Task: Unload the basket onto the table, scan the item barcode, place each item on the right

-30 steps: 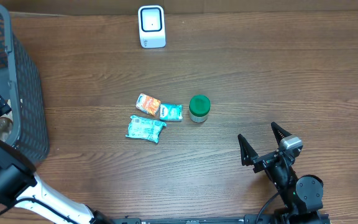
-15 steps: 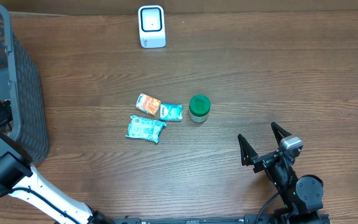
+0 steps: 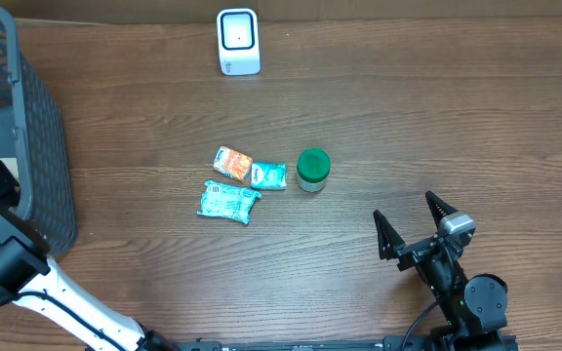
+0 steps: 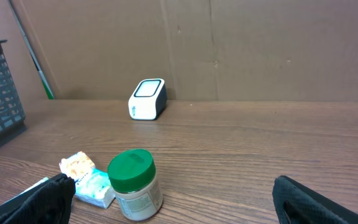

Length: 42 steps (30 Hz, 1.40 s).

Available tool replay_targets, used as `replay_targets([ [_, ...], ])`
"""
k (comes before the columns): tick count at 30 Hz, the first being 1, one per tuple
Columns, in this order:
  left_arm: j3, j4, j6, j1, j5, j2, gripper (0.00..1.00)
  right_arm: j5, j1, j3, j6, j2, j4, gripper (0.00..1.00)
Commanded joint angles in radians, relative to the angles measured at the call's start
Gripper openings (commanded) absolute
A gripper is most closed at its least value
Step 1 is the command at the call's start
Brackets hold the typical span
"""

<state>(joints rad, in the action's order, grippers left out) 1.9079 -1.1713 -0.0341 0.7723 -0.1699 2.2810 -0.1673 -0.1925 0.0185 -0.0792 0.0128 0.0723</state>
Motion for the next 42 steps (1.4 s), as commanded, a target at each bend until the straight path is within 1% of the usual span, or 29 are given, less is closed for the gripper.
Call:
replay_targets([
  [1, 0.037, -0.043, 0.040, 0.002, 0.032, 0.066, 0.25, 0.010, -0.007, -0.011, -0.005, -0.010, -0.004, 1.00],
  [3, 0.085, -0.083, 0.058, 0.002, 0.032, 0.065, 0.21, 0.010, -0.007, -0.011, -0.005, -0.010, -0.004, 1.00],
  [6, 0.181, -0.154, 0.086, -0.002, 0.033, 0.064, 0.09, 0.010, -0.007, -0.011, -0.005, -0.010, -0.004, 1.00],
  [8, 0.264, -0.209, 0.111, -0.005, 0.032, 0.061, 0.07, 0.010, -0.007, -0.011, -0.005, -0.010, -0.004, 1.00],
  [12, 0.479, -0.327, 0.171, -0.012, 0.041, 0.060, 0.04, 0.010, -0.007, -0.011, -0.005, -0.010, -0.004, 1.00],
  [19, 0.933, -0.492, 0.173, -0.044, 0.239, 0.057, 0.04, 0.010, -0.007, -0.011, -0.005, -0.010, -0.004, 1.00],
  [22, 1.129, -0.518, 0.174, -0.074, 0.320, 0.037, 0.04, 0.010, -0.007, -0.011, -0.005, -0.010, -0.004, 1.00],
  [25, 1.223, -0.515, 0.189, -0.104, 0.391, -0.016, 0.04, 0.010, -0.007, -0.011, -0.005, -0.010, -0.004, 1.00],
  [29, 1.234, -0.495, 0.193, -0.165, 0.407, -0.144, 0.04, 0.010, -0.007, -0.011, -0.005, -0.010, -0.004, 1.00],
  [33, 1.234, -0.504, 0.191, -0.258, 0.405, -0.263, 0.04, 0.010, -0.007, -0.011, -0.005, -0.010, -0.004, 1.00],
  [38, 1.218, -0.518, 0.165, -0.409, 0.397, -0.312, 0.04, 0.010, -0.007, -0.011, -0.005, -0.010, -0.004, 1.00],
  [42, 1.119, -0.518, 0.165, -0.563, 0.396, -0.312, 0.04, 0.010, -0.007, -0.011, -0.005, -0.010, -0.004, 1.00],
])
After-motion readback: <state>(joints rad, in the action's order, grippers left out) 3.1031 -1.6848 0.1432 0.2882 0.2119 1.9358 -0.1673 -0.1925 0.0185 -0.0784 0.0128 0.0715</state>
